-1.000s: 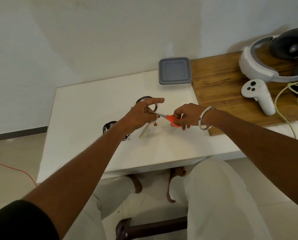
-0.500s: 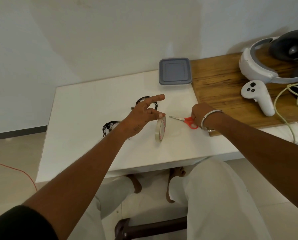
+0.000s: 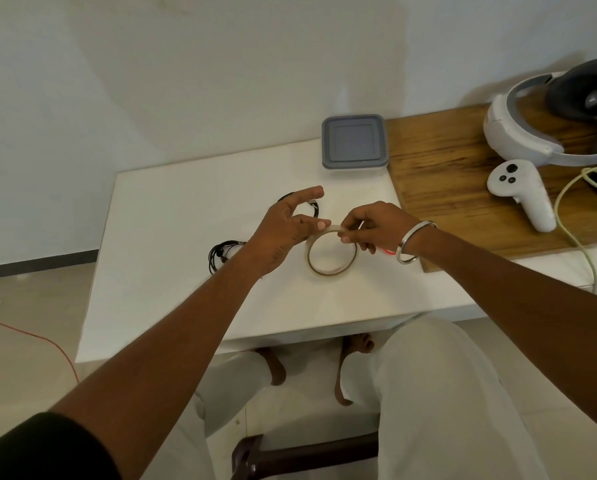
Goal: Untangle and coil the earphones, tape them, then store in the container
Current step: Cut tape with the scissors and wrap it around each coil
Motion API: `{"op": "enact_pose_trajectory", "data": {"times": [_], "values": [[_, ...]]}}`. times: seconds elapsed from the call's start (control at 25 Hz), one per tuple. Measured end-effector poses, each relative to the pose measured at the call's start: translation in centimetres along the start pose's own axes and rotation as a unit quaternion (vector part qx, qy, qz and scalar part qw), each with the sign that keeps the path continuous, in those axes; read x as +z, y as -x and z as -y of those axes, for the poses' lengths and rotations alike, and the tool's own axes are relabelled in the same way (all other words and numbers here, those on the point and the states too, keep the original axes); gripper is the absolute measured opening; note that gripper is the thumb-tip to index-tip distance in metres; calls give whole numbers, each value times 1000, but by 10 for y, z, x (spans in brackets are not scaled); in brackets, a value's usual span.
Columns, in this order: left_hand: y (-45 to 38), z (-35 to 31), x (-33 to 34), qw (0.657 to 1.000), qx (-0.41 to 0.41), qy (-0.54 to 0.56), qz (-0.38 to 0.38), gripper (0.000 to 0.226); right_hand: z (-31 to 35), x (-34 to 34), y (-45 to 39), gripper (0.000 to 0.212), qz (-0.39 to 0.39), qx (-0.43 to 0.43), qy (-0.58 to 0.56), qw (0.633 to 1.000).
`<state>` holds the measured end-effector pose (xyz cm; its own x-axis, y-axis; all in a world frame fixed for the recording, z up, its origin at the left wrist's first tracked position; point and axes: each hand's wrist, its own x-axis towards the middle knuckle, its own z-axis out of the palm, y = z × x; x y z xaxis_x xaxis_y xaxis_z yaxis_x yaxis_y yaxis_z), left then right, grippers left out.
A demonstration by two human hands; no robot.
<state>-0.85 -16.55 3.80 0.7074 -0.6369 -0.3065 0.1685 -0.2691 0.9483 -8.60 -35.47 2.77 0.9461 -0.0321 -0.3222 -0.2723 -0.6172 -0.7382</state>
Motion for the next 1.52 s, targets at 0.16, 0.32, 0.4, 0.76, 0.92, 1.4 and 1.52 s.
{"op": "enact_pose_trajectory", "data": {"times": [0.16,0.32,0.4,0.76,0.92,1.4,1.52], "values": [[-3,0,2,998,-1,30,-49,58,0,-3,2,20,-5,15,-47,999],[-11,4,5,993,6,50,-106,55,4,-1,2,24,-17,14,-57,998],[-14,6,8,989,9,70,-129,52,7,2,2,29,-30,-3,-36,999],[-11,31,21,975,-38,77,-205,46,13,23,0,37,6,-28,93,995],[-7,46,25,969,-78,68,-224,44,14,42,0,36,45,-27,162,985],[8,67,38,965,-44,-87,-245,60,9,68,-4,29,110,3,238,965],[4,70,39,958,-58,-95,-266,68,9,66,-4,29,124,17,222,967]]}}
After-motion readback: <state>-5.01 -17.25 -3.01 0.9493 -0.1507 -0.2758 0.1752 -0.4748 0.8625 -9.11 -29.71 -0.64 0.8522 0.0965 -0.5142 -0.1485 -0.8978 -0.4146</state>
